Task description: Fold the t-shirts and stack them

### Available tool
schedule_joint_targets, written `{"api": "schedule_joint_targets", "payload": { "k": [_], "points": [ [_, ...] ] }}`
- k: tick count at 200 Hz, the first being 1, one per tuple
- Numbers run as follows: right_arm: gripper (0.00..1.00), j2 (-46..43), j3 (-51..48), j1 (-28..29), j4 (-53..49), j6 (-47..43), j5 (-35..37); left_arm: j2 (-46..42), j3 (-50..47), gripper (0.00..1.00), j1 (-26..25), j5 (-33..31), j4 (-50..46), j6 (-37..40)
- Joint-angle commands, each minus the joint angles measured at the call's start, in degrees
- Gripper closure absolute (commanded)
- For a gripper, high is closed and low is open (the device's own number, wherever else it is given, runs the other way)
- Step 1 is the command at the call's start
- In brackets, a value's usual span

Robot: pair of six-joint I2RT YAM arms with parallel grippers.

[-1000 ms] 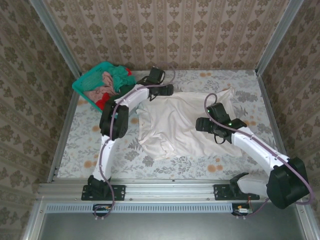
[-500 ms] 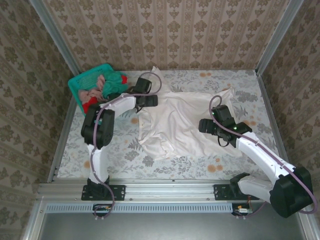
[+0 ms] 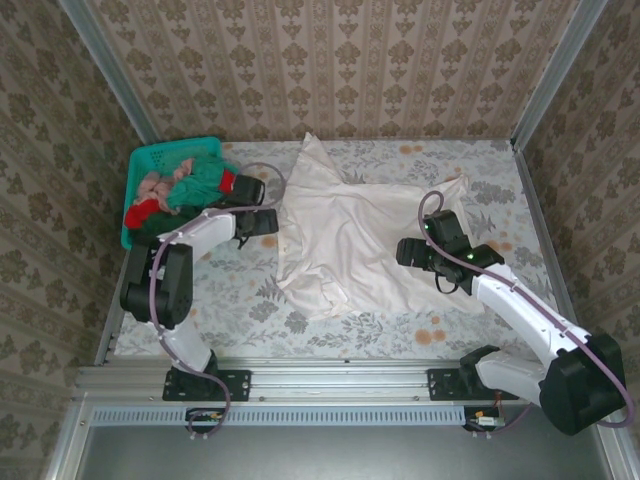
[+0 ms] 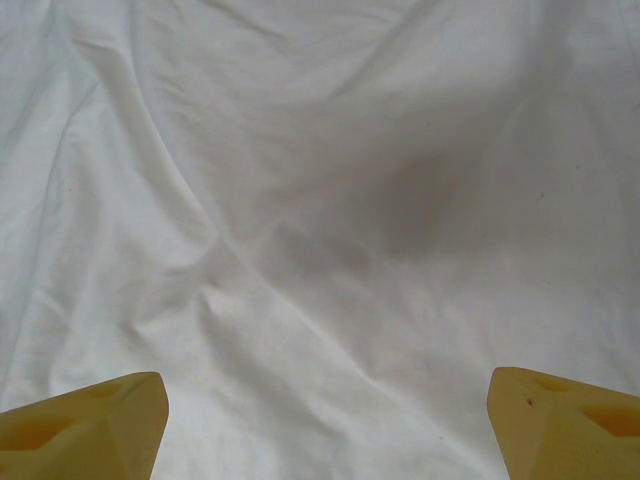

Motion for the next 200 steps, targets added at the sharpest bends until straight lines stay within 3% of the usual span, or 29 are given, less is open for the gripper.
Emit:
{"api": "schedule_joint_targets", "payload": {
  "k": [1, 12, 34, 62, 81, 98, 121, 152, 200],
  "points": [
    [0.15, 1.3, 0.6, -0.2, 1.1, -0.5, -1.4, -7.6, -0.9, 0.13, -5.0, -1.5, -6.0, -1.8],
    [0.15, 1.9, 1.0, -0.1, 1.1, -0.6, -1.6, -12.7, -3.8, 0.10, -6.9, -2.8, -7.2, -5.0],
    [0.15, 2.6, 1.3, -0.2, 1.3, -0.8, -2.0, -25.8, -14.7, 0.10, -5.7, -6.4, -8.2, -15.6],
    [0.14, 3.0, 1.3, -0.1, 1.7, -1.2, -1.9, -42.3, -28.5, 0.14, 3.4, -9.7, -8.3, -20.5],
    [0.14, 3.4, 2.1, -0.2, 1.3, -1.4, -1.3, -46.8, -32.6, 0.15, 11.0, -9.1, -8.9, -19.9],
    [0.14, 3.5, 2.7, -0.1, 1.2, -1.6, -1.2, -43.8, -33.4, 0.15, 19.9, -4.8, -5.9, -17.1],
    [0.14, 3.4, 3.0, -0.2, 1.1, -1.8, -1.3, -34.5, -29.3, 0.16, 27.9, 1.2, -1.1, -14.6],
    [0.14, 3.3, 2.2, -0.2, 1.0, -1.6, -1.7, -23.6, -22.9, 0.19, 31.9, 2.3, 4.0, -11.6],
    [0.13, 2.6, 1.0, -0.2, 0.4, -1.7, -0.7, -9.6, -12.3, 0.21, 34.2, 3.3, 6.1, -8.4]
  ]
}}
